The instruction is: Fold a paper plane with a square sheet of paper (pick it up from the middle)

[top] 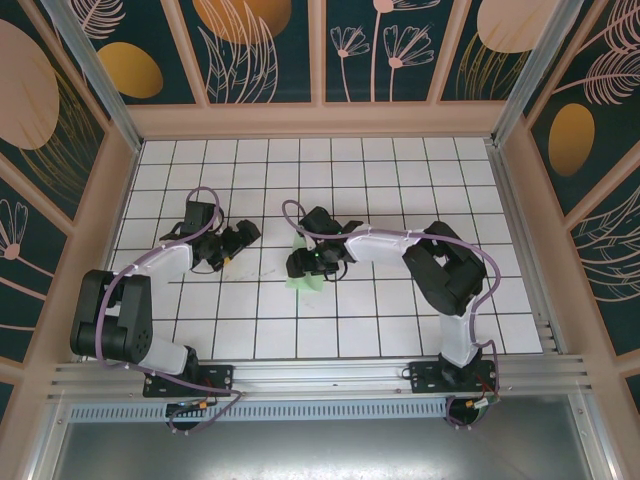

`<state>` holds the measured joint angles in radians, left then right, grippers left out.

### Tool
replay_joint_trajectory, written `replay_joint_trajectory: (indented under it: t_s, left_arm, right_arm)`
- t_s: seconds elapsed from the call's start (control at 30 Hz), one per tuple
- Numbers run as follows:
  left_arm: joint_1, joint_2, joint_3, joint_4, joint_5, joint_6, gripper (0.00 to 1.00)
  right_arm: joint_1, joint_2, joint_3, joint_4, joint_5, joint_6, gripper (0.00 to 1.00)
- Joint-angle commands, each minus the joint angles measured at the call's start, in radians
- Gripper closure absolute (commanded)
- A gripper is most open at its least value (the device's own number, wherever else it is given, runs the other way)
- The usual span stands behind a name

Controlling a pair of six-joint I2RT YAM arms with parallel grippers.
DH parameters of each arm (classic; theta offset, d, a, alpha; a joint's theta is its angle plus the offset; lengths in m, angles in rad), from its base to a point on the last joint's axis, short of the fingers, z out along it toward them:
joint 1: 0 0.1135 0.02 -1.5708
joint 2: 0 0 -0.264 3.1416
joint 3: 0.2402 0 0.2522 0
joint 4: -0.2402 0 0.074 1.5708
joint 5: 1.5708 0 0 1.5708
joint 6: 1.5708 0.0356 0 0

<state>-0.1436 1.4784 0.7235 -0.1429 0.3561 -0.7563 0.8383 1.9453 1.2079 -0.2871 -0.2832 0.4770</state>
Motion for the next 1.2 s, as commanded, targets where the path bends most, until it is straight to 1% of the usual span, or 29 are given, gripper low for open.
replay_joint_trajectory:
  t_s: [0.0,0.13,0.23,0.3,0.33,0.43,0.57,0.7,0.83,1.03,1.17]
  left_arm:
    - [0.006,0.008,-0.006,0.022,0.018,0.005,0.02]
    - [0.006,0.003,-0.015,0.05,0.062,0.006,0.02]
    - [0.006,-0.013,-0.044,0.128,0.165,-0.007,0.07]
    - [0.004,-0.024,-0.073,0.211,0.256,-0.04,0.15]
    - [0.003,-0.026,-0.084,0.244,0.293,-0.058,0.17]
    - [-0.013,-0.028,-0.101,0.31,0.359,-0.095,0.24]
    - [-0.064,0.0,-0.089,0.34,0.398,-0.119,0.28]
    - [-0.109,0.055,-0.076,0.371,0.397,-0.146,0.37]
    - [-0.14,0.109,-0.051,0.373,0.406,-0.152,0.41]
    - [-0.164,0.164,-0.029,0.392,0.404,-0.169,0.45]
    - [-0.176,0.194,-0.005,0.405,0.409,-0.173,0.5]
  right_arm:
    - [-0.039,0.052,-0.054,-0.102,0.087,0.002,0.37]
    - [-0.046,0.055,-0.063,-0.09,0.081,0.0,0.4]
    - [-0.052,0.045,-0.081,-0.049,0.05,-0.024,0.42]
    - [-0.06,0.036,-0.096,-0.013,0.018,-0.05,0.42]
    - [-0.064,0.032,-0.103,0.002,0.004,-0.064,0.42]
    - [-0.079,0.026,-0.118,0.037,-0.037,-0.103,0.42]
    - [-0.093,0.022,-0.128,0.058,-0.059,-0.163,0.42]
    - [-0.097,0.023,-0.148,0.091,-0.079,-0.218,0.43]
    - [-0.105,0.036,-0.166,0.11,-0.092,-0.236,0.43]
    - [-0.11,0.039,-0.181,0.123,-0.094,-0.244,0.43]
    - [-0.111,0.037,-0.182,0.123,-0.089,-0.245,0.43]
